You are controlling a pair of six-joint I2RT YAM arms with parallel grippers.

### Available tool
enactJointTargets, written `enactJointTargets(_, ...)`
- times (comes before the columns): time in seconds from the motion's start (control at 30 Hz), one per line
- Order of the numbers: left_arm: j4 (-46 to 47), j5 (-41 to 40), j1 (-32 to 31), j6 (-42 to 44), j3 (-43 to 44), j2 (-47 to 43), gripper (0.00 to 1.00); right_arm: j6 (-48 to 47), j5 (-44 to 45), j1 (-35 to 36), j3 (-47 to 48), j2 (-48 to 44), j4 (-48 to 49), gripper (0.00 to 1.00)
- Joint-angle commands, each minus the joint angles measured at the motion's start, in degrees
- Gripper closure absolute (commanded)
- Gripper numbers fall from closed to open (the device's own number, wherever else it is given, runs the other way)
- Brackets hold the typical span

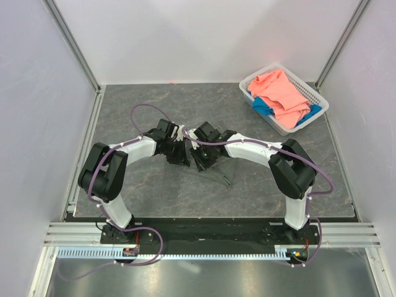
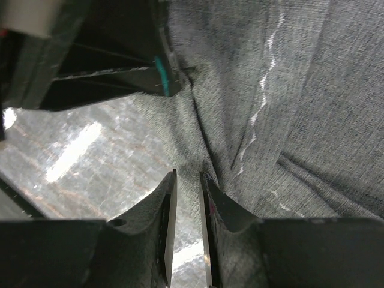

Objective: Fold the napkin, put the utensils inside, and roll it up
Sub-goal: Roll the napkin with the utensil

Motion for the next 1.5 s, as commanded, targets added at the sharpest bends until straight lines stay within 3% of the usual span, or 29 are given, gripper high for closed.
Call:
enactJointTargets(0.0, -3.53, -3.22, -0.25, 1.52, -0.97, 2.98, 0.98, -0.73, 2.27, -0.75, 0.95, 1.07, 2.52, 0.71)
enactJointTargets(0.23, -3.45, -3.05, -0.25, 0.90, 0.00, 1.32, 0.98, -1.17, 2.27, -1.90, -0.46, 2.65, 3.75, 0.73)
enactJointTargets(0.43, -2.66, -4.45, -0.25, -0.41, 1.05, -2.29, 0.66, -0.73, 1.48, -2.95, -2.30, 3.71, 4.28, 0.74)
enactJointTargets(0.7, -1.87, -9.10, -0.16, -2.00, -1.14, -8.88, 0.39, -0.46, -0.45, -3.83, -3.36, 5.38, 4.98, 0.75)
enactJointTargets(0.73, -1.60, -9.55, -0.07, -2.35, -2.02, -9.67, 0.32, -0.46, -0.71, -3.83, -3.27, 5.55, 5.07, 0.75)
enactJointTargets(0.97, 4.19, -8.68, 2.56, -4.81, -7.99, -14.68, 0.27, -0.55, -2.12, -3.75, -2.92, 6.35, 4.98, 0.75)
enactJointTargets(1.13, 13.32, -0.95, 7.48, -7.36, -14.50, -16.27, 0.27, -0.64, -2.82, -3.75, -2.92, 6.78, 4.80, 0.75)
enactJointTargets(1.47, 23.34, 4.42, 8.72, -8.59, -16.97, -12.67, 0.31, -0.73, -3.53, -3.75, -2.83, 7.31, 4.10, 0.75)
